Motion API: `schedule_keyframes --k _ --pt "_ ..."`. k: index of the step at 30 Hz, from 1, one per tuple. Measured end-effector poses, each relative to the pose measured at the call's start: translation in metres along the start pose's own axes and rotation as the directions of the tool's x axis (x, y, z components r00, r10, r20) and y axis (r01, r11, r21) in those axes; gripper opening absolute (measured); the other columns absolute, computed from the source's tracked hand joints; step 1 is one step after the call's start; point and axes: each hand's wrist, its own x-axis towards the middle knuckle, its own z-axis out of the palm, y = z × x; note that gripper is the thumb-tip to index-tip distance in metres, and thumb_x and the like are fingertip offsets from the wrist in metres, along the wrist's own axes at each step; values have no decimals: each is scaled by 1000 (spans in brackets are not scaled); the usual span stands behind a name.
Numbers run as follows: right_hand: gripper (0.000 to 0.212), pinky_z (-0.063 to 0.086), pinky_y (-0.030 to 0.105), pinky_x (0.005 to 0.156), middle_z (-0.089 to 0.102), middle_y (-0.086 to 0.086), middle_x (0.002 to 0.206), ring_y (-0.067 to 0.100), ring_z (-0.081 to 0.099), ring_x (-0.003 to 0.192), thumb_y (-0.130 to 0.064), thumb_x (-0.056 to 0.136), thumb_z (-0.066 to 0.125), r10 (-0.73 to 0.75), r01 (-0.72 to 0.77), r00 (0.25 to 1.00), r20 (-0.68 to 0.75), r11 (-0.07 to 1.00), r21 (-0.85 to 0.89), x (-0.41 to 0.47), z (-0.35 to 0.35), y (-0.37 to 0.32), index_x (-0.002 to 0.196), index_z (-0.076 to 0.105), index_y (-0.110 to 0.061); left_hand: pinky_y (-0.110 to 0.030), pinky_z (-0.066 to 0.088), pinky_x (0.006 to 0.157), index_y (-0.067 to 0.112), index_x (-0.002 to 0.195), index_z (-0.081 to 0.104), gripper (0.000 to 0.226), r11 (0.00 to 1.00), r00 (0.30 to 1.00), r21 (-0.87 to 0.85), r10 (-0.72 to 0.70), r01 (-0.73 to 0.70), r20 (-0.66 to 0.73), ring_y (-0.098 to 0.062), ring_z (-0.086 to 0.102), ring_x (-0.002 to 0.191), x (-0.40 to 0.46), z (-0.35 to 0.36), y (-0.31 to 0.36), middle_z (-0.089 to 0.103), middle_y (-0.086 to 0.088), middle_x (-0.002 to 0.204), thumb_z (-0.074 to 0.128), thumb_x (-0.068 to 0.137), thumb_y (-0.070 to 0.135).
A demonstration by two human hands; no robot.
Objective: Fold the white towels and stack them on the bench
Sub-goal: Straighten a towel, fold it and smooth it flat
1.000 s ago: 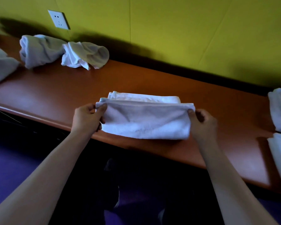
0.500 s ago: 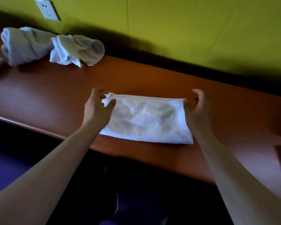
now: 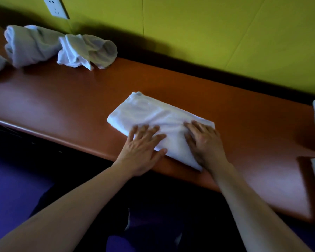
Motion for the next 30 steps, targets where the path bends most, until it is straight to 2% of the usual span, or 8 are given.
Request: schedule_keyframes --k 6,10,13,17,20,24,27,30 --pt "54 40 45 82 66 7 112 36 56 95 -56 94 38 167 -175 982 -84 979 -104 -79 -3 -36 134 59 -26 -56 16 119 42 140 51 54 997 999 64 -31 33 -36 -38 27 147 8 11 0 36 -6 159 42 90 60" --pt "64 35 47 101 62 -2 121 26 53 113 -70 87 49 109 -110 991 -73 994 -12 -105 -1 -38 134 52 -27 -53 36 107 35 138 55 48 994 991 101 -24 37 -132 -41 42 136 10 7 5 42 -12 153 45 93 47" --pt "70 21 53 118 52 -7 134 20 41 137 -76 78 56 -3 5 999 -41 999 42 -108 0 -20 132 53 -31 -46 45 87 20 121 65 38 988 945 90 147 -126 -293 -36 57 107 -3 -3 24 59 -11 128 57 88 39" --pt "81 21 46 121 40 -5 146 20 32 145 -60 70 64 -77 69 995 62 989 127 -109 5 -5 144 41 -35 -50 44 97 21 132 56 78 945 952 148 302 -292 -48 -32 52 115 -34 2 33 53 -8 130 65 69 66" --pt "79 25 44 116 41 -5 146 22 35 140 -48 71 70 -73 64 996 60 989 134 -110 6 -4 144 42 -37 -51 40 106 25 142 50 91 940 961 199 270 -277 62 -33 49 120 -36 8 25 51 -11 136 78 57 45" --pt "65 36 41 100 55 -6 130 23 47 120 -42 69 66 -84 79 996 27 986 146 -110 2 -4 133 56 -38 -40 45 98 20 127 61 59 961 958 -29 272 -275 -94 -33 61 110 -33 0 22 63 -7 122 63 68 27" --pt "39 32 35 82 64 -9 100 24 57 97 -43 70 53 -20 26 999 -27 975 220 -105 -12 -9 104 66 -31 -38 50 72 28 100 59 31 930 993 -367 -21 -23 -116 -28 67 82 -29 -20 20 68 5 86 54 71 34" --pt "21 38 37 78 63 -12 88 19 59 89 -42 72 57 98 -56 993 -63 875 481 -105 -28 -13 88 63 -30 -38 51 65 25 83 62 24 745 966 -651 -249 146 -68 -8 61 68 -24 -25 6 66 4 70 55 72 46"
